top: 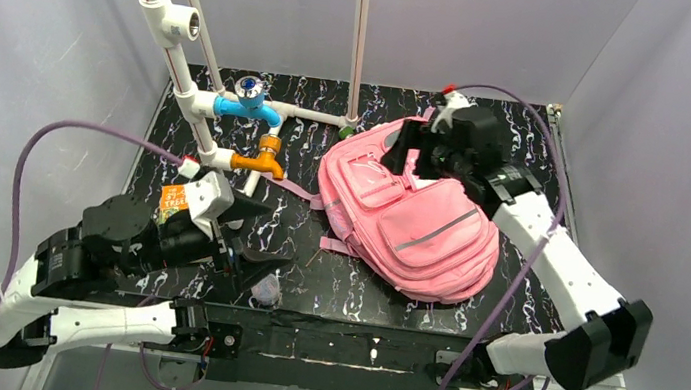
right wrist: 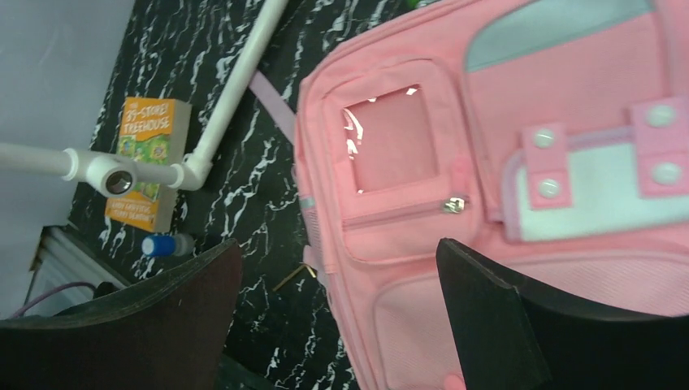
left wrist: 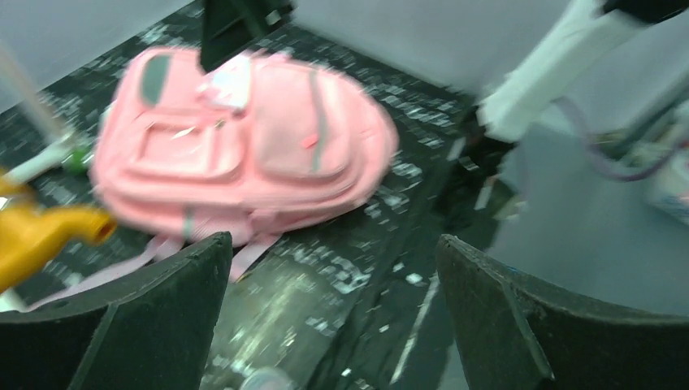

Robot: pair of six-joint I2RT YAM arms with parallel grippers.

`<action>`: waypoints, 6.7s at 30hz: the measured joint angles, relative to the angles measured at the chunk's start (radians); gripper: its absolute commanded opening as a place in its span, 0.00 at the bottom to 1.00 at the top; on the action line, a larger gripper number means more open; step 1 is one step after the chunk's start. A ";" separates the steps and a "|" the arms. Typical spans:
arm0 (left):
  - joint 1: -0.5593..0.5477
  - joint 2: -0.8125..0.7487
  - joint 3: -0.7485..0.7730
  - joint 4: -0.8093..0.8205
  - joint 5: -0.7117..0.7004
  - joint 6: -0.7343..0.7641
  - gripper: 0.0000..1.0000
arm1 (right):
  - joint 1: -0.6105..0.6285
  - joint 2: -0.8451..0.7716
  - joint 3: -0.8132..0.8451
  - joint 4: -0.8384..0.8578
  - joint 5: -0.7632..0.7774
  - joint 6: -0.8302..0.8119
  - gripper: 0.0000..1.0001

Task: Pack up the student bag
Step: Pick up the book from the center of the board.

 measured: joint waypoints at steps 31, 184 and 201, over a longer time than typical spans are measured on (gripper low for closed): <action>0.606 0.012 -0.348 -0.218 -0.933 -0.150 0.98 | 0.118 0.289 0.059 0.267 -0.087 0.103 0.96; 1.561 0.761 0.115 0.156 0.084 -0.379 0.91 | 0.477 1.379 0.811 0.887 -0.161 0.848 0.01; 1.551 0.340 0.335 0.602 0.192 -0.404 0.92 | 0.409 1.379 0.903 0.919 -0.235 0.996 0.01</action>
